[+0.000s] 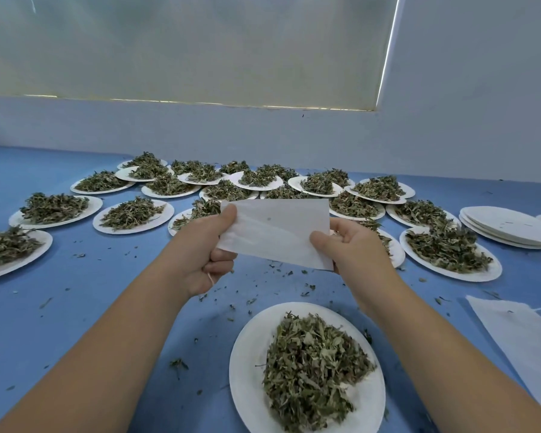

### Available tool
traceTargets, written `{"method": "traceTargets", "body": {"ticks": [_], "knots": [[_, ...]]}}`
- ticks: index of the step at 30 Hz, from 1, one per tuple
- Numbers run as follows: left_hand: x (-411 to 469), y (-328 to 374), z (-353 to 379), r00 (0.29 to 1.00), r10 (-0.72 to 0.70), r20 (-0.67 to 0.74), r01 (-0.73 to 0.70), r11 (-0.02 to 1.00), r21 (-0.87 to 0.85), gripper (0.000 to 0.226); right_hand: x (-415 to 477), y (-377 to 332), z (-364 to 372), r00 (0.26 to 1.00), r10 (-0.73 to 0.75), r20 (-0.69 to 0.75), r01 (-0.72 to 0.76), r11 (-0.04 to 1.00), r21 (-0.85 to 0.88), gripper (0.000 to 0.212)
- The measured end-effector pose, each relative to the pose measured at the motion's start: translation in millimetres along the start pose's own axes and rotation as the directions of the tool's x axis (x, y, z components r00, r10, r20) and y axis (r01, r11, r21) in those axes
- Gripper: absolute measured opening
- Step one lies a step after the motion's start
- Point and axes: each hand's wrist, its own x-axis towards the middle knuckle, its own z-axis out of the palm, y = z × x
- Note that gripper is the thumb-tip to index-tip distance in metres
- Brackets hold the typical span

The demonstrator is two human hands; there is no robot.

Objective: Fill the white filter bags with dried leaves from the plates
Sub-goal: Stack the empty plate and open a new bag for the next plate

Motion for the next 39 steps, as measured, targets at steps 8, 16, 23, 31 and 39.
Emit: {"method": "traceTargets", "body": {"ticks": [8, 16, 23, 31, 39], "knots": [[-11, 3, -1, 0.994, -0.106, 0.013, 0.106, 0.994, -0.006, 0.016, -3, 2, -1, 0.999, -0.028, -0.044, 0.023, 0.995, -0.100, 0.013], [-27, 3, 4, 0.746, 0.662, -0.069, -0.358, 0.487, 0.796, 0.038, -11, -18, 0, 0.968, -0.114, -0.222, 0.053, 0.963, -0.264, 0.020], [-40, -9, 22, 0.688, 0.662, 0.296, -0.502, 0.140, 0.853, 0.030, -37, -33, 37, 0.985, -0.122, 0.123, 0.139, 0.980, -0.139, 0.021], [-37, -18, 24, 0.751, 0.552, 0.363, -0.509, 0.133, 0.851, 0.030, -34, -23, 36, 0.994, -0.014, 0.111, 0.039, 0.974, -0.225, 0.018], [-38, -19, 24, 0.777, 0.500, 0.383, -0.517, 0.160, 0.841, 0.020, -31, -23, 29, 0.995, 0.070, 0.076, -0.059, 0.989, -0.135, 0.015]]}}
